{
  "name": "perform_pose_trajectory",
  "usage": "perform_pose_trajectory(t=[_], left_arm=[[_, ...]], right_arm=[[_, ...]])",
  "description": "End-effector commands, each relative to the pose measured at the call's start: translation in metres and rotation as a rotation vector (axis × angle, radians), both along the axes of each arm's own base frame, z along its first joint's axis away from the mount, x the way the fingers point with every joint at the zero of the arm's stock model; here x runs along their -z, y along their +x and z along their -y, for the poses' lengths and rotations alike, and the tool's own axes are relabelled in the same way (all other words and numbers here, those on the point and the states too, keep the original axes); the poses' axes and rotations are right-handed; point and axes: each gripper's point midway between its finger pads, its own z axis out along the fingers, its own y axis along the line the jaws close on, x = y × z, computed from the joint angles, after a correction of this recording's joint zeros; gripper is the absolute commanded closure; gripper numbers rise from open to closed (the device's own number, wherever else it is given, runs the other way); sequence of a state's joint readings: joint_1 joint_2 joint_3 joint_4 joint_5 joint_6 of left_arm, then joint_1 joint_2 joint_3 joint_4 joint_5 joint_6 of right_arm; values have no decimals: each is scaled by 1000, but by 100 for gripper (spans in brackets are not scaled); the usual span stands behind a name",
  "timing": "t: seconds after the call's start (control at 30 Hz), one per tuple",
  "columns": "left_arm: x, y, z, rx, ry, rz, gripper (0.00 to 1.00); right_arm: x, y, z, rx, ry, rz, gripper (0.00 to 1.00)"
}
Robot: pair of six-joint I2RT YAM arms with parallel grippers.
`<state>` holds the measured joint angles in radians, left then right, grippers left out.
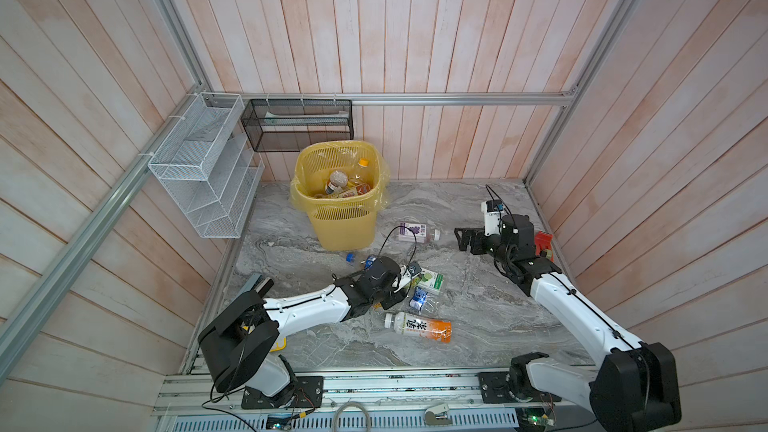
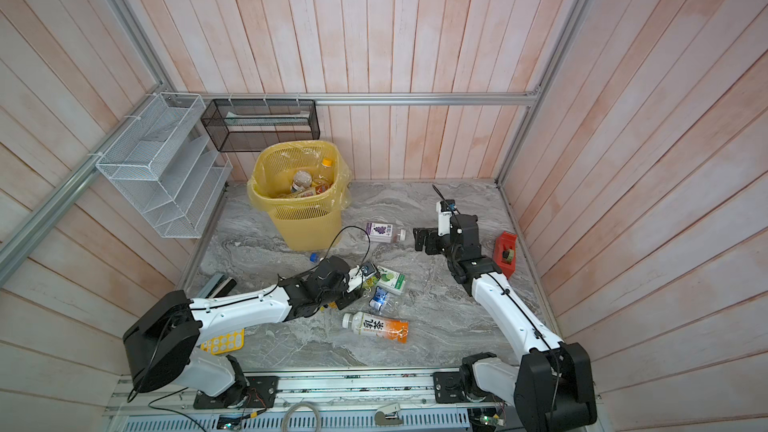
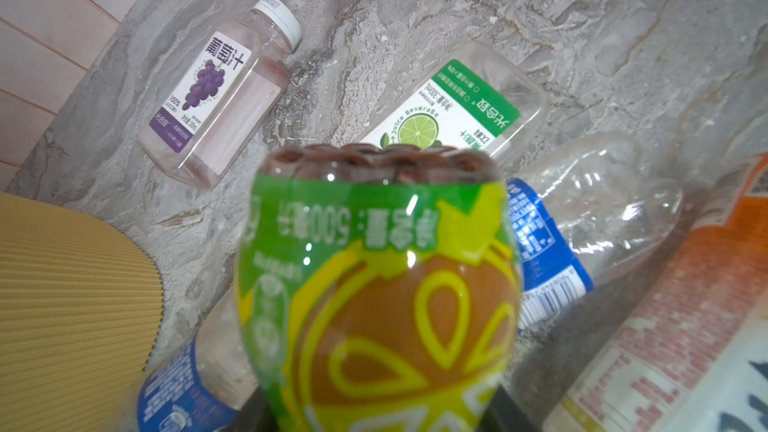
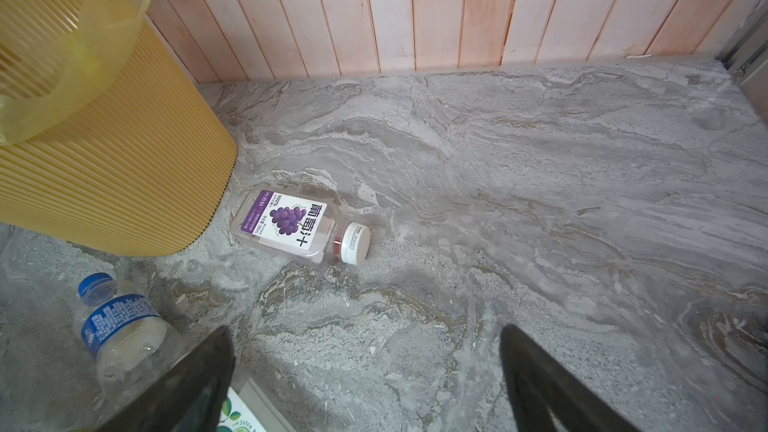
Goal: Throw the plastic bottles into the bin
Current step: 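Lift the green bottle with the left gripper and carry it over the bin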
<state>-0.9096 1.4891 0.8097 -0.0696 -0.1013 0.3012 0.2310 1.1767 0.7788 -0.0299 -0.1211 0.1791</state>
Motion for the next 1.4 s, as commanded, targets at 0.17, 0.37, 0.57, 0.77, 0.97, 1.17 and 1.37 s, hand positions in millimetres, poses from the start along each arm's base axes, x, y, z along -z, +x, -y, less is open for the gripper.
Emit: perform_pose_trajectory(t=[0.17, 0.37, 0.57, 0.77, 0.97, 1.17, 1.37], left_arm=[[-110, 6, -22, -114, -223, 187, 46], [-233, 8, -62, -234, -439, 474, 47], [-364, -1, -110, -315, -657, 810, 47], [-442, 17, -135, -326, -760, 991, 46], [-432, 95, -143, -372, -812, 860, 42], [-320, 207, -142, -559, -698, 399, 25], [-310, 213, -184, -767, -462, 549, 3]], right_arm=[[-6, 2, 6, 18, -8, 27, 0], [-13, 3, 8, 34, 5, 54, 0], [-18, 0, 7, 27, 23, 77, 1], [-27, -5, 11, 38, 17, 109, 1], [-35, -9, 11, 32, 11, 128, 0], [-32, -10, 10, 26, 11, 116, 0], [-32, -13, 15, 34, -18, 121, 0]])
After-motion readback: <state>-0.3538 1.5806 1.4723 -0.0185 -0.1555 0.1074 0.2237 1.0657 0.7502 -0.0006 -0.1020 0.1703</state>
